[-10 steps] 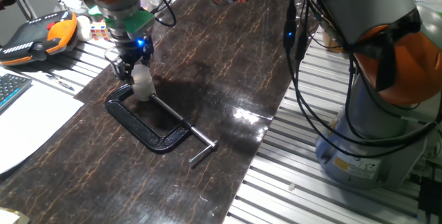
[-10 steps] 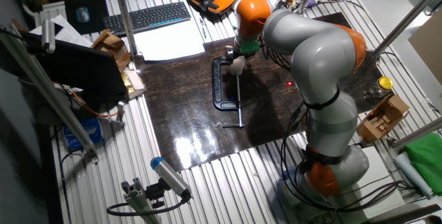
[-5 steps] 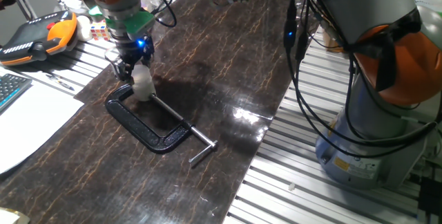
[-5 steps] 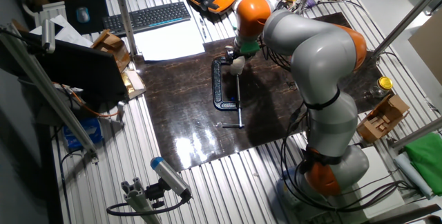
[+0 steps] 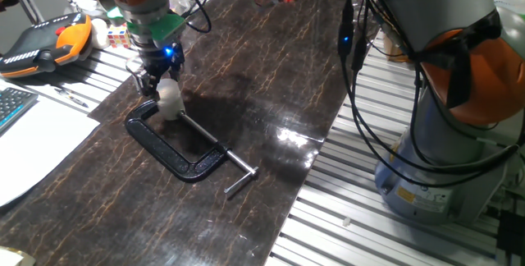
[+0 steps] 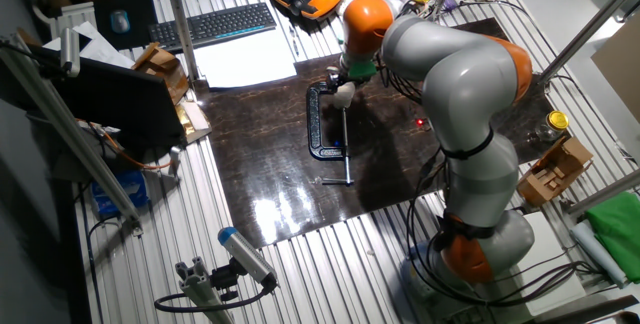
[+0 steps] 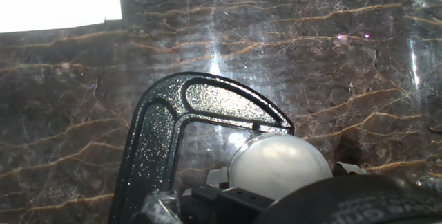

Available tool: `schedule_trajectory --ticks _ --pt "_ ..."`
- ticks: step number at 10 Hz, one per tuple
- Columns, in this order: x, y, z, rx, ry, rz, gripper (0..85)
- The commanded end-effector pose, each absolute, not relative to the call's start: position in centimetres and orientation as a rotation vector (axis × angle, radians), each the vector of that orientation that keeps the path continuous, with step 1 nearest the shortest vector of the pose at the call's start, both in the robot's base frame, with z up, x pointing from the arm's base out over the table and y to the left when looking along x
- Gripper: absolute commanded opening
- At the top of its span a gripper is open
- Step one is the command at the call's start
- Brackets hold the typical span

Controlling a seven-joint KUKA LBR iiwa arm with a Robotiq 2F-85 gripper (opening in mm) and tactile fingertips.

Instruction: Screw the lid onto the jar

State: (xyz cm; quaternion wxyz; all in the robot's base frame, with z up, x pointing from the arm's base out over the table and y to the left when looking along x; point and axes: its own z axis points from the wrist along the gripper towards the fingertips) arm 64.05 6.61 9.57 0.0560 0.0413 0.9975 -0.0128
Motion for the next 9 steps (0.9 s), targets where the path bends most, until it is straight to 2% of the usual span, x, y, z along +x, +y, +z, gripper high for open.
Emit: schedule_trajectory --ticks 1,9 --pt "64.0 6.6 9.9 0.129 3.026 -0.043 76.0" --pt "62.9 6.3 11.1 0.134 3.035 -0.051 74.0"
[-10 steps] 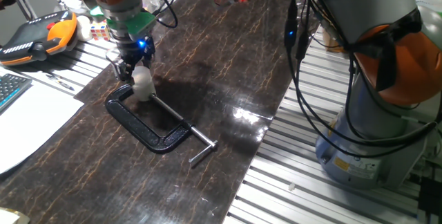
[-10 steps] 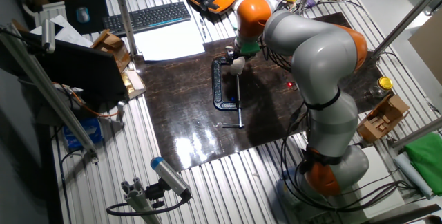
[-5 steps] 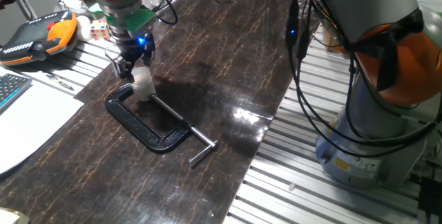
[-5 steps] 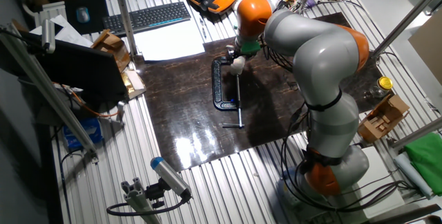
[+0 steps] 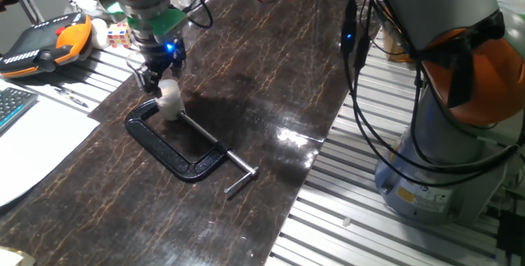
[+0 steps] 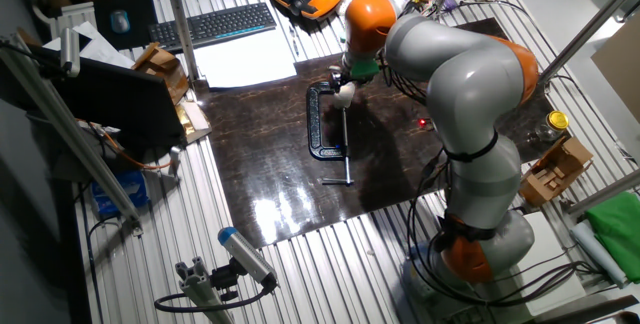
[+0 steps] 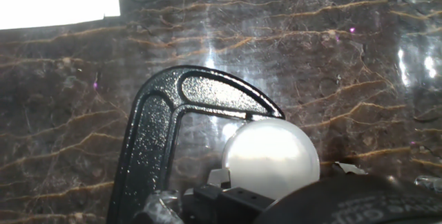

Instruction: Screw the lid onto the jar

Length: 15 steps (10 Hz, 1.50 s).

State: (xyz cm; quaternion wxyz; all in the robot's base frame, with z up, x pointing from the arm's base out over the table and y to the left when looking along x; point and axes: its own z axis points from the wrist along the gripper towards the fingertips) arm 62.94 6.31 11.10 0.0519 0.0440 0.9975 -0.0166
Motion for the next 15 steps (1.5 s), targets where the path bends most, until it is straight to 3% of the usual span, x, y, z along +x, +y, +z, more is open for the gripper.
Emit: schedule_trajectory --ticks 1,6,15 --pt "62.9 6.2 11.2 0.134 3.035 -0.051 73.3" --pt "61.9 4.6 11.4 0.112 3.03 -0.056 67.3" --pt "62.0 3.2 10.5 0.104 3.016 -0.053 67.7"
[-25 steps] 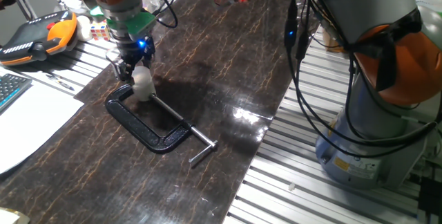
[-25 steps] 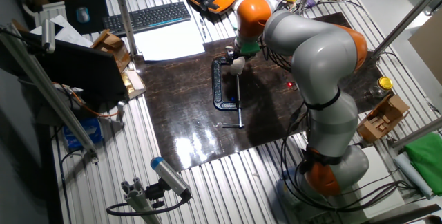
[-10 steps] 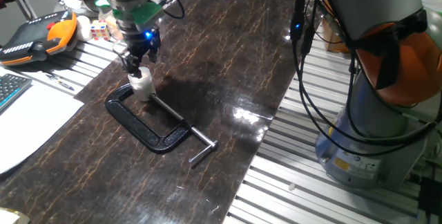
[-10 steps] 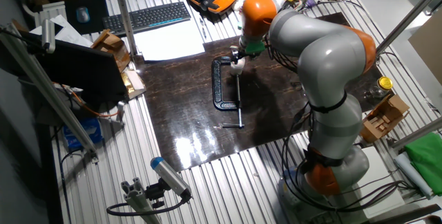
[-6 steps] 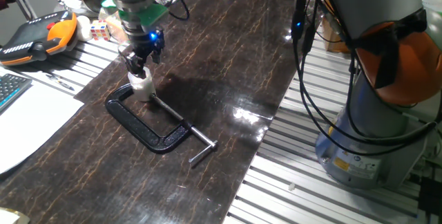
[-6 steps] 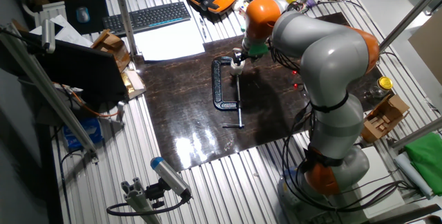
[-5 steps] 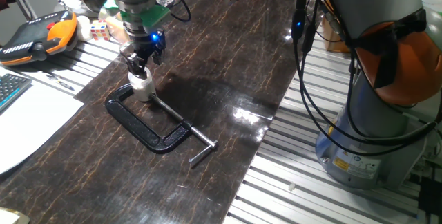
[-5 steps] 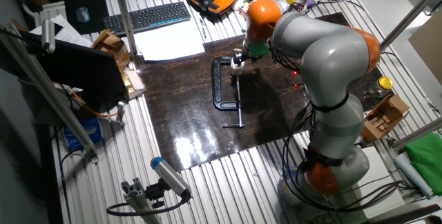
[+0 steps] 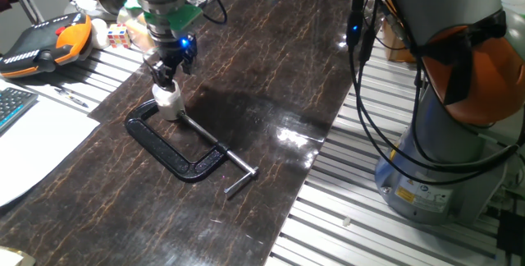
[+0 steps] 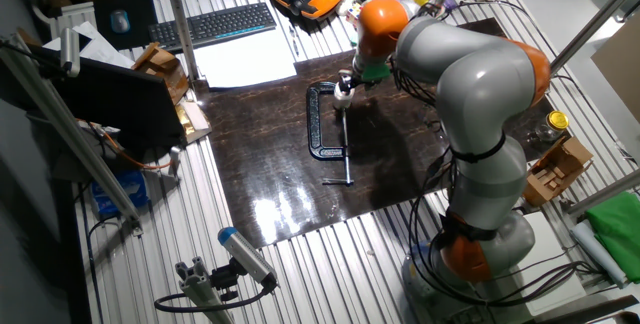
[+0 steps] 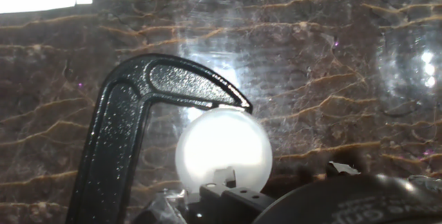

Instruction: Screw the lid onto the jar

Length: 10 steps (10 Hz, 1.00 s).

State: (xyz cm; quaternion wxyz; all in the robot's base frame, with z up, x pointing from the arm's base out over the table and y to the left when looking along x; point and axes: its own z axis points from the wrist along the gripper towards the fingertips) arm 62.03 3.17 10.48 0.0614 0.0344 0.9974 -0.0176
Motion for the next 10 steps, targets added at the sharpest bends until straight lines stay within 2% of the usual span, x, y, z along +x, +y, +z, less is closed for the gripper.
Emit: schedule_trajectory --ticks 1,10 --pt "62.18 3.03 10.41 0.104 3.016 -0.053 67.7" --pt "63.17 2.83 10.47 0.125 3.031 -0.042 67.3"
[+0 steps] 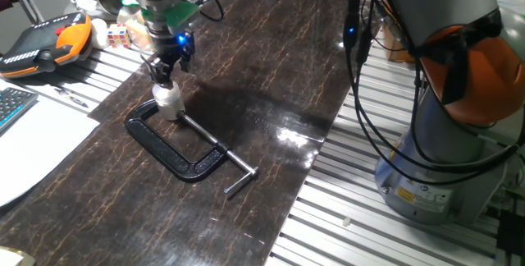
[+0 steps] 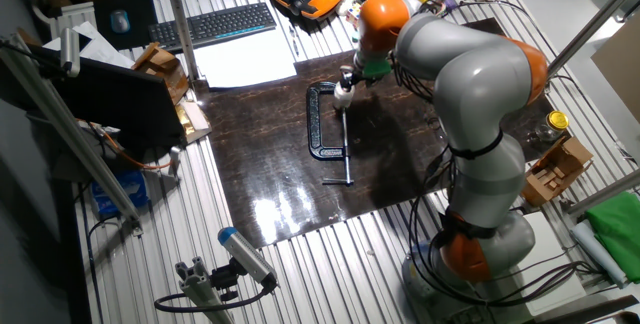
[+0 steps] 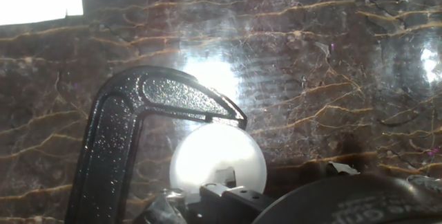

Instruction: Screw the lid onto the jar

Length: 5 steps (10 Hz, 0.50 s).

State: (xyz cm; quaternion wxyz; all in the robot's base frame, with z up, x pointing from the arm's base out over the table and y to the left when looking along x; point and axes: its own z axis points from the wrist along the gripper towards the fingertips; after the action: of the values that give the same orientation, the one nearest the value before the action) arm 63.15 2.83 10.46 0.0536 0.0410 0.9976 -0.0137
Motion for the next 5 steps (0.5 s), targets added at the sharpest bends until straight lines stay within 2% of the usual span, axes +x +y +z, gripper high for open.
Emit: schedule_trajectory --ticks 1,5 --pt "63.16 2.83 10.53 0.127 3.031 -0.042 67.0" --pt "63.13 3.25 10.73 0.136 3.031 -0.041 66.3"
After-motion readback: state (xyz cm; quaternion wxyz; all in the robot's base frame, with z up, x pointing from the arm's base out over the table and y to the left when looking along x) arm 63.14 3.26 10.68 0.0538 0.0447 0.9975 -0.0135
